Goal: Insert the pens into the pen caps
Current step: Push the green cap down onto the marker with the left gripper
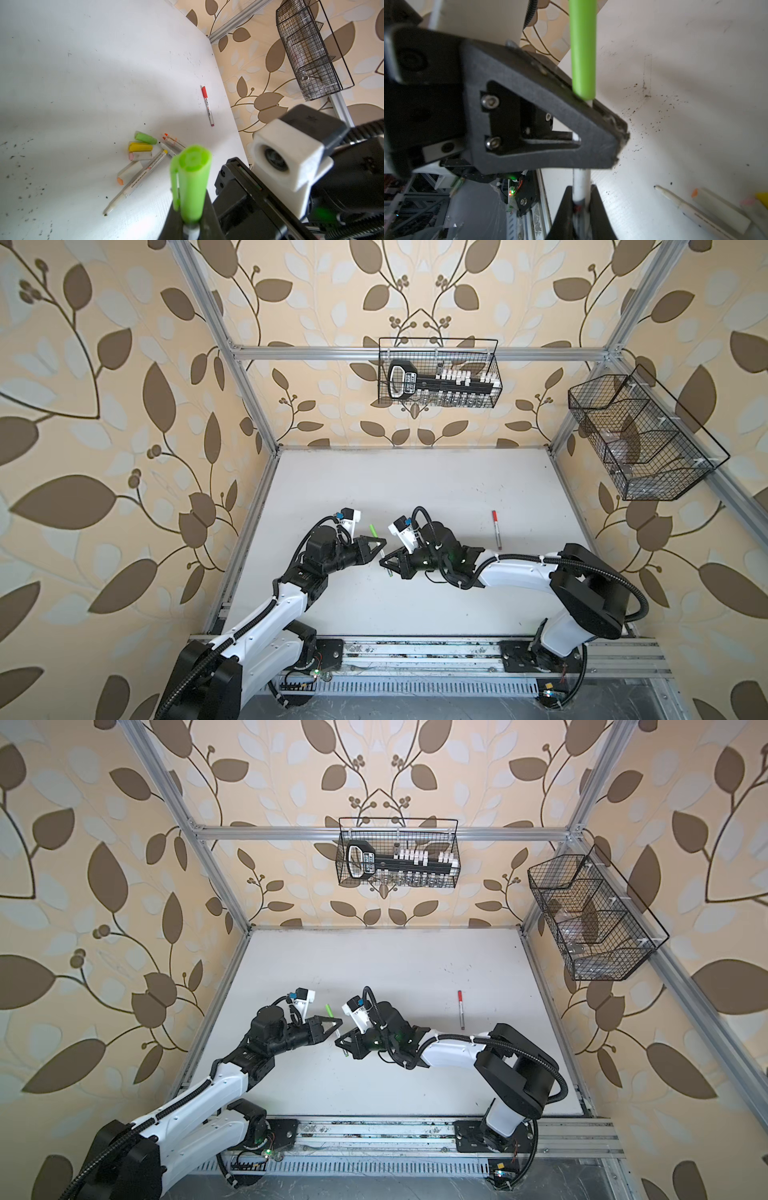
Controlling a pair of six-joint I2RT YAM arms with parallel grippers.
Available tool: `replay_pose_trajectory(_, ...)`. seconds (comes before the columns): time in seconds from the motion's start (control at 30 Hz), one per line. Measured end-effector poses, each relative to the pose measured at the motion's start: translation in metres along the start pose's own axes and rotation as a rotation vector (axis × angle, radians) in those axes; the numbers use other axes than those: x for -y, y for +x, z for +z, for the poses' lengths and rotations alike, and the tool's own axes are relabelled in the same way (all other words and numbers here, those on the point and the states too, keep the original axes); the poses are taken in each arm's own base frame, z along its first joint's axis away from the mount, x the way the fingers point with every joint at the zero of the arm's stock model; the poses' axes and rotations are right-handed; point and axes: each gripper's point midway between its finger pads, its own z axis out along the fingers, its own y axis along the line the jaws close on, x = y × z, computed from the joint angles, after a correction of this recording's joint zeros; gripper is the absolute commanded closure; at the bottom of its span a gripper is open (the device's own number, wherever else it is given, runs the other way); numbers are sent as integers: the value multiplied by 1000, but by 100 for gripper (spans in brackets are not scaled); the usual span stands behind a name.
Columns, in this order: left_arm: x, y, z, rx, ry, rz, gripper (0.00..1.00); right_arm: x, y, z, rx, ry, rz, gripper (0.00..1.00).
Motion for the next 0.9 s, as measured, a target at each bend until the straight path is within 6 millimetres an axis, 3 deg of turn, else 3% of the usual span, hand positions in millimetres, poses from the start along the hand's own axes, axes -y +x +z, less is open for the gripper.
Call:
replay_pose_trajectory(0.07,0,-1,-1,5,-3,-5,41,0,1,0,-4,2,2,97)
replay_pose_trajectory(0.1,0,-2,-1,9,-6,-3,35,1,2,0,-8,4,3,98)
replay_pose_trajectory(0.17,-1,-3,-2,14,-18,-1,29,2,4,0,-15,8,7,98)
replay_pose_trajectory(0.27,-2,-7,-4,27,-39,-1,27,3,5,0,-22,12,9,98)
replay_pose_trajectory(0.63,10,-27,-5,59,-60,36,37,-3,9,-7,-28,11,-25,100)
replay_pose_trajectory(0.9,12,-33,-6,51,-77,63,59,-3,13,-13,-34,25,-39,100)
